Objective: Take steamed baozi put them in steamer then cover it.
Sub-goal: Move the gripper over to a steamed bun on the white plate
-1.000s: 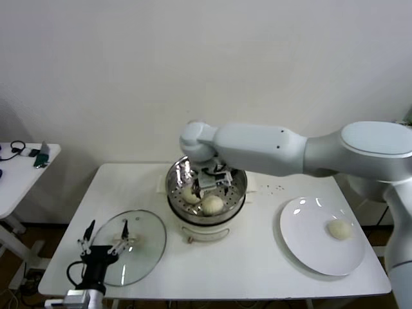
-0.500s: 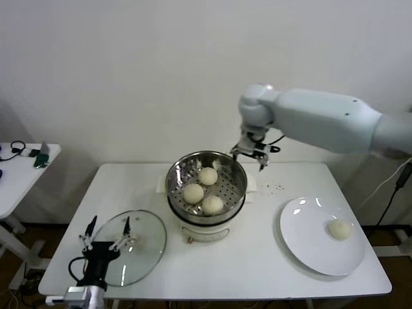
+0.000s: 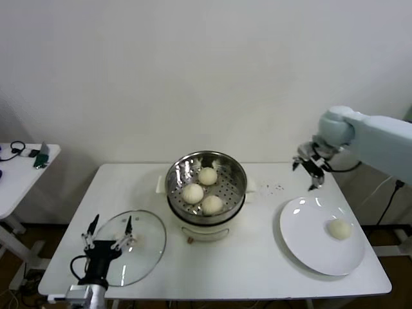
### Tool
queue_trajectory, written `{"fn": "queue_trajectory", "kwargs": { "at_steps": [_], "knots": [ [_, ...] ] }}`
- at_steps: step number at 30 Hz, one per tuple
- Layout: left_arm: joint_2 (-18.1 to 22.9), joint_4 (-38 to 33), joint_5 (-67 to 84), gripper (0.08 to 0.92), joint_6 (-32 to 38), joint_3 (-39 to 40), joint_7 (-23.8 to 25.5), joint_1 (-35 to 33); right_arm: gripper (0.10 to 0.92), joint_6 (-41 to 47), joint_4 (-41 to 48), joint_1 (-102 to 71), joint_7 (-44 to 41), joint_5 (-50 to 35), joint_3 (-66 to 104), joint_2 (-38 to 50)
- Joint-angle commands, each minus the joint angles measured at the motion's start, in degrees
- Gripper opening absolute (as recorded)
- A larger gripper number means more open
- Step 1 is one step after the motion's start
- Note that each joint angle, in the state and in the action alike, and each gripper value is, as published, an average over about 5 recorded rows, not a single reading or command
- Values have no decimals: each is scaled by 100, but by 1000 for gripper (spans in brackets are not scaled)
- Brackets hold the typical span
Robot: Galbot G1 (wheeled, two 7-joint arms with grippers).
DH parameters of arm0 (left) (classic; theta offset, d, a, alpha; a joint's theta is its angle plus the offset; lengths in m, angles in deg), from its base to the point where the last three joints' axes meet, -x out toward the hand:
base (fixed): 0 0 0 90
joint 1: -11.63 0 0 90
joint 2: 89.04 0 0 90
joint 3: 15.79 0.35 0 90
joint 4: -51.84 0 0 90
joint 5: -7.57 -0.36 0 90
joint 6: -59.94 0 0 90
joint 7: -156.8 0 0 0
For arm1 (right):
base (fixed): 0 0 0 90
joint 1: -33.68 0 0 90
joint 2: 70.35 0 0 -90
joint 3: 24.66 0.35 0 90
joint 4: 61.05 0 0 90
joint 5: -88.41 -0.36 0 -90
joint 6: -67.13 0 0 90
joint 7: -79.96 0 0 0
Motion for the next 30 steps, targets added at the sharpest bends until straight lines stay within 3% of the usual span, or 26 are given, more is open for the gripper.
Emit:
{"fn": "queue_trajectory", "kwargs": {
  "at_steps": [1,13,30],
  "knots": [
    [60,16,-57,823,1,3,1,-52,823,467,203,-1916,113,622,1421,1126],
    [121,-91,-141,823,-30,35,-7,-121,823,338,713,-3281,87,927,2610,982],
    [155,-44,-198,823,-43,31,-15,-125,823,63,1421,-3493,127,1247,3008,447]
  ]
}}
